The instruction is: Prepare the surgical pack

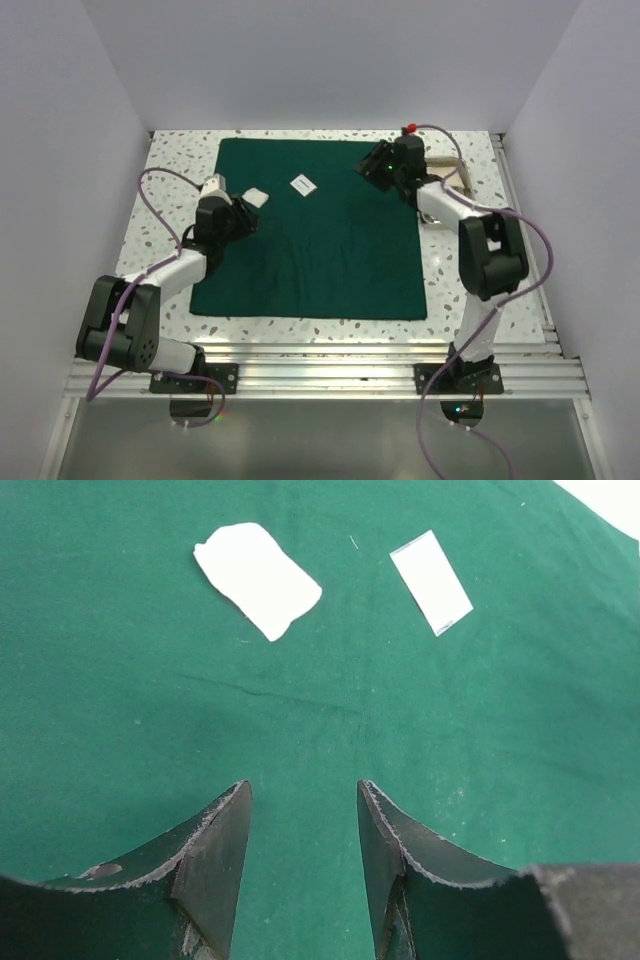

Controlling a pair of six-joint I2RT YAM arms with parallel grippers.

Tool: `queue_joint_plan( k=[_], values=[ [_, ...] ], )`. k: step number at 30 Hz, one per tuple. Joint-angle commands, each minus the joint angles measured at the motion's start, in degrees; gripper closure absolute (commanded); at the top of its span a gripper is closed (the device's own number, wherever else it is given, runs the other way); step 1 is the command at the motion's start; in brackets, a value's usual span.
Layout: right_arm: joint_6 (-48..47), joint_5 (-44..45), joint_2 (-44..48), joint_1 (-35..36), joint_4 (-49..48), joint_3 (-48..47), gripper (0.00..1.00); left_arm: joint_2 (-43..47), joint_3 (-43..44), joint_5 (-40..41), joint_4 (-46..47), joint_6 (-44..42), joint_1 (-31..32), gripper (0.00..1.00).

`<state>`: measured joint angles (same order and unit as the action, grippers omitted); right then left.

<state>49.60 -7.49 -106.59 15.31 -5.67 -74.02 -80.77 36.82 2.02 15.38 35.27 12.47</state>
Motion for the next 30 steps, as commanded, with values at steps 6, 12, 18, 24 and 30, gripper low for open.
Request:
queue_joint_plan(
  k=[6, 12, 18, 24, 30],
  values=[
    [-11.19, -7.44, -21.18, 5.61, 11.38, -25.27, 0.37, -3.69, 3.52, 0.79, 0.89, -1.60, 0.27, 0.49],
    [-13.65, -11.41, -28.67, 6.66, 10.16, -33.80, 0.37, -4.92, 5.37, 0.26, 0.27, -1.69, 0.27, 0.49],
    [-13.48, -13.17, -36.14, 7.45, 11.82, -42.06, 0.36, -6.41, 5.89, 0.00, 0.36, -1.78, 0.27, 0.49],
    [-14.80, -15.27, -41.94, 9.03, 14.90, -49.10, 0.36, -10.63, 10.37, -0.53, -2.63, -1.43, 0.27, 0.49],
    [-14.71, -18.08, -43.27, 9.82, 15.69, -49.47, 0.44, -17.04, 17.31, -3.06, -6.13, -0.73, 0.27, 0.49]
  ],
)
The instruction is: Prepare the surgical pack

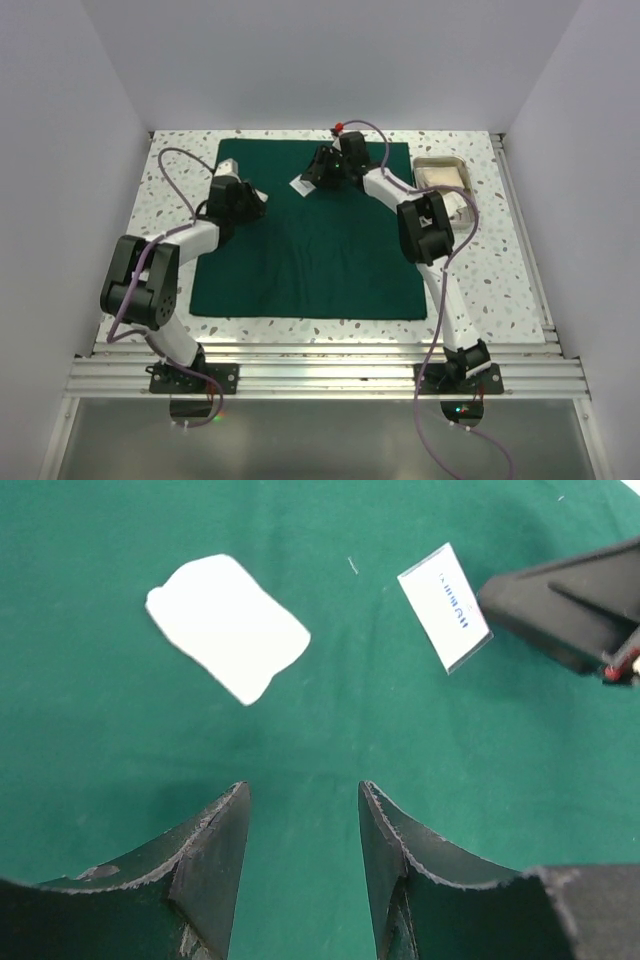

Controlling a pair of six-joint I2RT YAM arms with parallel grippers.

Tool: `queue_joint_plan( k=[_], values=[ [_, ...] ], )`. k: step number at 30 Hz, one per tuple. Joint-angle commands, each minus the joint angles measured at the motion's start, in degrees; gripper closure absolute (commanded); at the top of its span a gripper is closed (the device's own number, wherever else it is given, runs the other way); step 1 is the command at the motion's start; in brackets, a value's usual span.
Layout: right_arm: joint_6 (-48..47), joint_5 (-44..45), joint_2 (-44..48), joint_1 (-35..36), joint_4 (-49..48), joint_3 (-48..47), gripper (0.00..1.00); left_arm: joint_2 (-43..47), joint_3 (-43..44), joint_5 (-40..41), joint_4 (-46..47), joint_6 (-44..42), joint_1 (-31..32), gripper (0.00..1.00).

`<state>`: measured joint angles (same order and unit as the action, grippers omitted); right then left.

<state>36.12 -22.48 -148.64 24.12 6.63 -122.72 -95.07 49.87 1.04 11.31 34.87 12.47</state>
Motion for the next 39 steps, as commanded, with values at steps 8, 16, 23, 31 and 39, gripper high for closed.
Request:
queue_joint_plan(
  k=[8, 16, 23, 31, 39],
  values=[
    [0.79, -6.96, -0.87, 1.46, 3.05, 1.77, 0.54, -12.77, 14.37, -5.08, -5.07, 0.02, 1.50, 0.50],
    [6.84, -9.51, -2.79, 1.37, -1.17, -0.42, 0.84, -18.48, 18.86, -4.82, -6.92, -0.51, 3.18, 0.51],
    [9.41, -9.07, -3.85, 1.37, -1.19, -1.30, 0.61, -21.39, 22.46, -1.21, -9.11, -1.12, 3.09, 0.51],
    [12.04, -8.37, -3.94, 1.46, -2.06, 1.68, 0.60, -26.04, 30.02, 0.82, -10.61, -0.33, 1.60, 0.59],
    [14.76, -8.72, -4.73, 1.37, -2.76, 1.43, 0.61, -34.56, 39.60, -6.92, -13.33, 0.11, 0.89, 0.75]
  ],
)
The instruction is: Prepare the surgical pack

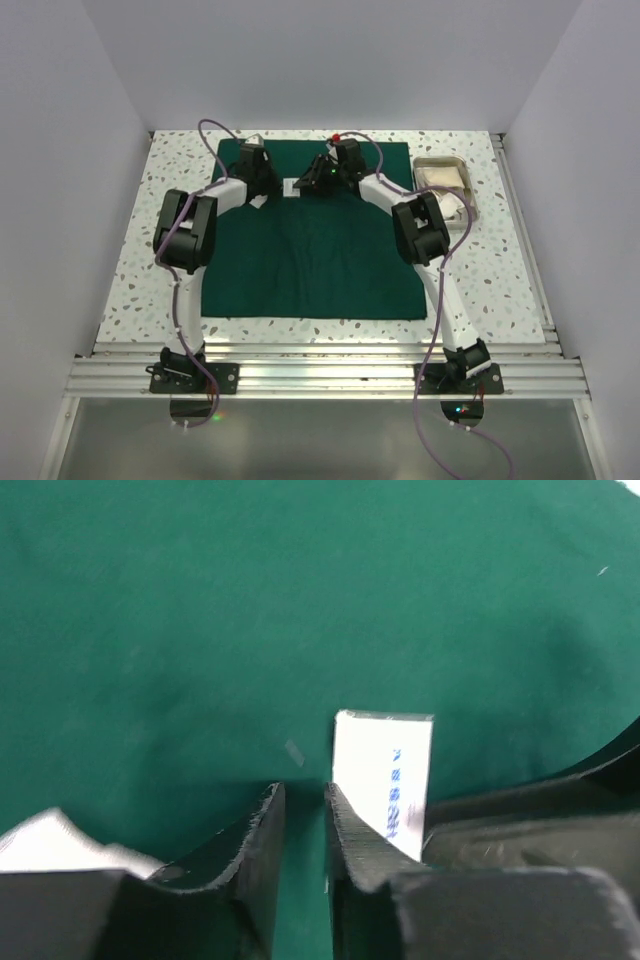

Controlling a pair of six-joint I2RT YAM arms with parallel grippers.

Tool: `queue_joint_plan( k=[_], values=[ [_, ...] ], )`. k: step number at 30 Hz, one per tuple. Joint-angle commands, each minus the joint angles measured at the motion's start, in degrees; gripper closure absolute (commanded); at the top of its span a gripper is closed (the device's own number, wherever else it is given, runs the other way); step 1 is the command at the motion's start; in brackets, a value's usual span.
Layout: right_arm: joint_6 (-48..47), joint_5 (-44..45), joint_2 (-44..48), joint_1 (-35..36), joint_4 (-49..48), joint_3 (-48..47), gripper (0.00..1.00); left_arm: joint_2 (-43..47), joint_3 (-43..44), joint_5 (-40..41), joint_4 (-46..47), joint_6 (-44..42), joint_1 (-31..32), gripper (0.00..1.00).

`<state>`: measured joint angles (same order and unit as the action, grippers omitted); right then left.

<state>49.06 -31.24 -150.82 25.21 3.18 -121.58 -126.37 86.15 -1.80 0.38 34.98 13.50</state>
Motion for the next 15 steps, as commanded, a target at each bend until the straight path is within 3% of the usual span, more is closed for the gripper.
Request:
queue_joint_plan(
  k=[1, 5, 15],
  values=[
    [2.35, -0.39, -2.81, 0.36, -0.18, 0.29, 0.61, -3.79, 3.58, -5.74, -1.79, 0.43, -0.14, 0.76],
    [4.38, -1.19, -3.42, 0.28, -2.03, 0.64, 0.64, -5.56, 3.33, -8.04, -1.26, 0.79, 0.04, 0.86],
    [7.37, -1.01, -2.19, 0.28, -6.52, 2.05, 0.91, -3.80, -0.54, -8.12, 1.55, 0.35, 0.48, 0.90]
  ],
)
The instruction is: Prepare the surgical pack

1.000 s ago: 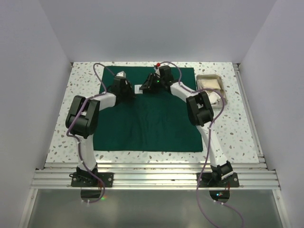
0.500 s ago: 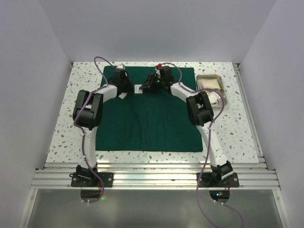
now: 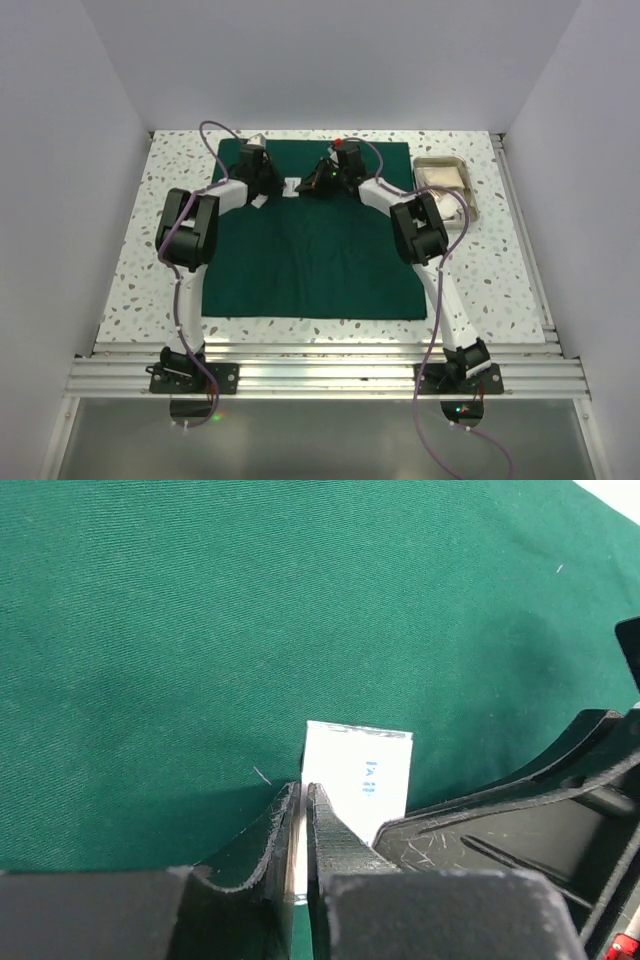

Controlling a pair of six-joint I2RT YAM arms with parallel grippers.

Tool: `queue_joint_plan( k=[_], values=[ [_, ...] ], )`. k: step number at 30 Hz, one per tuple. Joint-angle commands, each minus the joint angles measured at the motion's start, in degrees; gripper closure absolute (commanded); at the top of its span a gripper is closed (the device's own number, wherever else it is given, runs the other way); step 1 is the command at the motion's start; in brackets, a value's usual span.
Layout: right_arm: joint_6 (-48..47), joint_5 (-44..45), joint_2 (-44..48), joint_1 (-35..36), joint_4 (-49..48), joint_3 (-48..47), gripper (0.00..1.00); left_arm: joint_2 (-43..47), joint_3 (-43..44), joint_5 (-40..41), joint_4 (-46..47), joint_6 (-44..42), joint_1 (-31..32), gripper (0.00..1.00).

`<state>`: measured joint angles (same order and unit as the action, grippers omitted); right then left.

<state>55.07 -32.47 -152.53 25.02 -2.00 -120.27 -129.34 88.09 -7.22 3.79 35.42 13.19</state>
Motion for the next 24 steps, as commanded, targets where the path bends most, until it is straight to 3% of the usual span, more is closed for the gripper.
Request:
queue_joint_plan(
  k=[1, 4, 7, 11, 15, 24],
  values=[
    [1.44, 0.30, -0.40, 0.47, -1.43, 0.82, 0.99, -0.39, -3.27, -2.71, -1.68, 0.00, 0.87, 0.90],
    [1.53, 0.30, 1.96, 0.12, -3.26, 3.27, 1.00, 3.12, -5.64, -2.09, -0.64, -0.44, 0.52, 0.82],
    [-1.53, 3.63, 7.14, -0.23, -2.05, 6.88, 1.00, 9.26, -9.24, -0.34, -0.45, -2.54, -0.44, 0.60],
    [-5.32, 6.80, 16.02, -1.28, -3.09, 14.25, 1.00, 19.09, -16.10, 0.72, 2.09, -2.72, -1.85, 0.54],
    [-6.20, 9.00, 26.73, -4.35, -6.51, 27.58, 1.00, 24.30, -20.15, 3.44, 1.31, -4.12, -1.85, 0.50],
    [-4.79, 18.57, 50.82, -21.56, -8.02, 55.30, 1.00, 21.59, -18.58, 11.87, -6.31, -10.98, -1.76, 0.47]
  ],
)
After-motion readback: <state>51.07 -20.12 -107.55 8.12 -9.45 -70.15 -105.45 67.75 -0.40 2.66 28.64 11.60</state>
